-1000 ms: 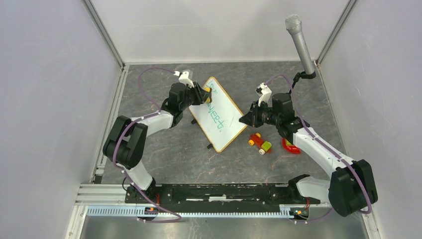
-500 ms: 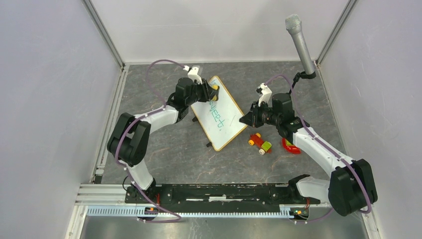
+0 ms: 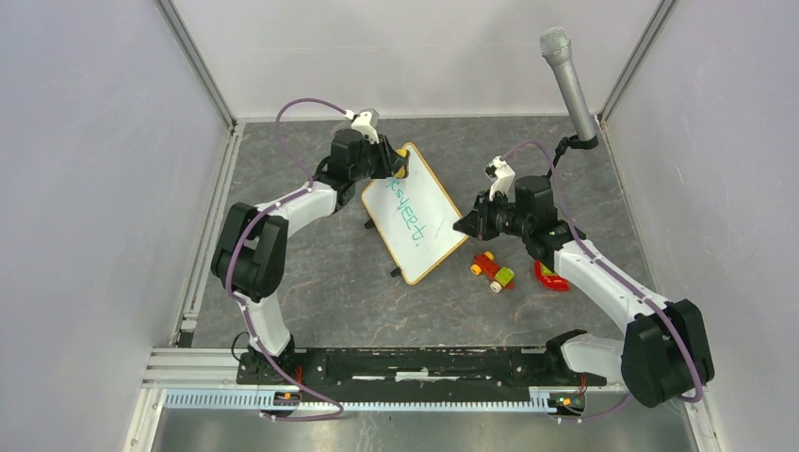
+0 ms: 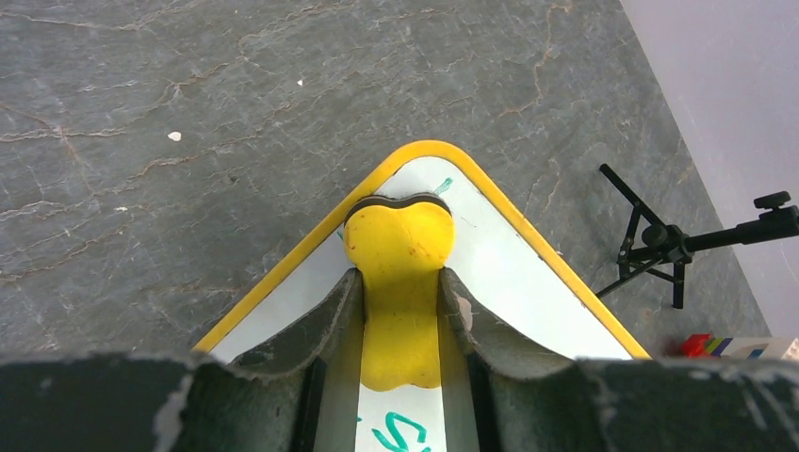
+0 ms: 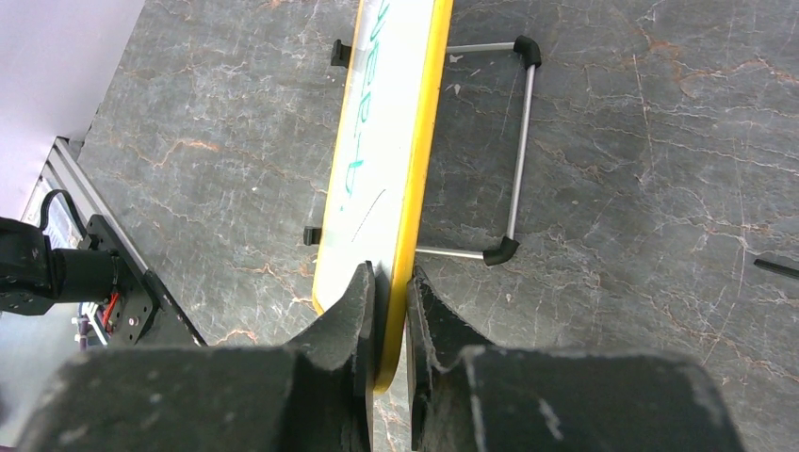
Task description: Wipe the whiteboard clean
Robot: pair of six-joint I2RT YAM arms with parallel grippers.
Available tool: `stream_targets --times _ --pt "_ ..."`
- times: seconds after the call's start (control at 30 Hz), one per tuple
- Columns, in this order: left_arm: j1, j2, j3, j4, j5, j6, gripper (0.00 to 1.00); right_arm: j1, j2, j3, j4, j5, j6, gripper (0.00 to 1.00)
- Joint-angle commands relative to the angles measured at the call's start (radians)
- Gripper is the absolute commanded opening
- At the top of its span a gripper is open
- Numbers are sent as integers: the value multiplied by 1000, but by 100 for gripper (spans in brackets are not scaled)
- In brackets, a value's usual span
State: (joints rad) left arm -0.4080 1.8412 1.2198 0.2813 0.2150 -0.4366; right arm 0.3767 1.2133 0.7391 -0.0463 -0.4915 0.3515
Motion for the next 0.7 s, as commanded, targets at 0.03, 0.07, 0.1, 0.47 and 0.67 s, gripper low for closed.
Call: stream_targets --times 0.03,0.07,0.1,0.47,0.67 --pt "-14 14 1 -103 -96 75 13 19 18 33 20 -79 -106 0" --pt "-23 8 -1 -103 -105 85 13 19 20 34 18 -80 -108 0" --pt "-35 1 -5 -100 -109 94 12 19 22 34 16 -80 -110 0" --pt "-207 -171 -263 139 -158 80 12 19 29 36 23 -78 -108 0" --pt "-224 -131 -199 94 -210 100 13 18 16 23 29 -81 -104 0"
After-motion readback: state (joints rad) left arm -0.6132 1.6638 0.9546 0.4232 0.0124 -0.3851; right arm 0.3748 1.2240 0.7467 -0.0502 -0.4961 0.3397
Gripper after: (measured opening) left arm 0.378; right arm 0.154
